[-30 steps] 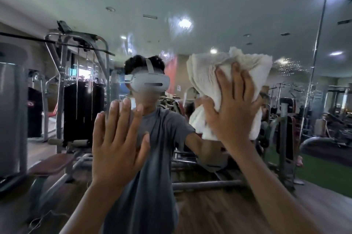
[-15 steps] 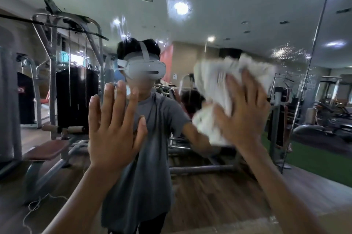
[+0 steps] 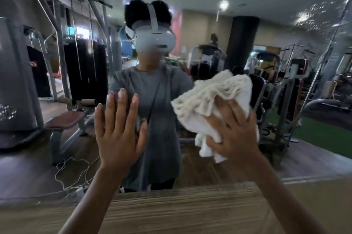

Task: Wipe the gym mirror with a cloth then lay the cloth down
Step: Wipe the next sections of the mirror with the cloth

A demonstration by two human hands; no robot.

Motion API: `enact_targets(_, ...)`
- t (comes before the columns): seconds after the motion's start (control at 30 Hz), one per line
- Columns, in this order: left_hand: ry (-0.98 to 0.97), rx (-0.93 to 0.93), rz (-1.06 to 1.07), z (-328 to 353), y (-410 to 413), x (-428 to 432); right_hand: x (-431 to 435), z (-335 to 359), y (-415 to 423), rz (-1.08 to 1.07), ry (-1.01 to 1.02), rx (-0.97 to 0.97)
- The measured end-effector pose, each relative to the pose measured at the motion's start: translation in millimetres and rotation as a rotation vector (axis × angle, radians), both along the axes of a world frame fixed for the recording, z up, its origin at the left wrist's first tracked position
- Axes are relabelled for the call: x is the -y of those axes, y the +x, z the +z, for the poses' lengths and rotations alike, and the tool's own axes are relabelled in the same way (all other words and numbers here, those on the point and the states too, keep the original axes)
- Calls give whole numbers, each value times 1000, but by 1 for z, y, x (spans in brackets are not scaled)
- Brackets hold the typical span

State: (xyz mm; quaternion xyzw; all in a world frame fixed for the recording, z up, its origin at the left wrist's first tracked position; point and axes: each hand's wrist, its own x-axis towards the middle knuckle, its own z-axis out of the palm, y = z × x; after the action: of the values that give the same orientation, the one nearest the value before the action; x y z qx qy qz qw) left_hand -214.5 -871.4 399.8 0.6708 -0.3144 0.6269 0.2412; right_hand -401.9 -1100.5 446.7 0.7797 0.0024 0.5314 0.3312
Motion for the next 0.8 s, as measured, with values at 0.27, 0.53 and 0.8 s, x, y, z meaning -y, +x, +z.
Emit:
enact_targets(0.27, -3, 3, 1, -1, 1, -2, -65, 54, 57, 81, 517, 538)
enact_targets(0.53, -16, 17, 0, -2, 1, -1, -21, -96, 18, 85, 65, -5)
enact_targets(0.8, -22, 12, -13, -1, -1, -1, -40, -26, 37, 88, 564, 554)
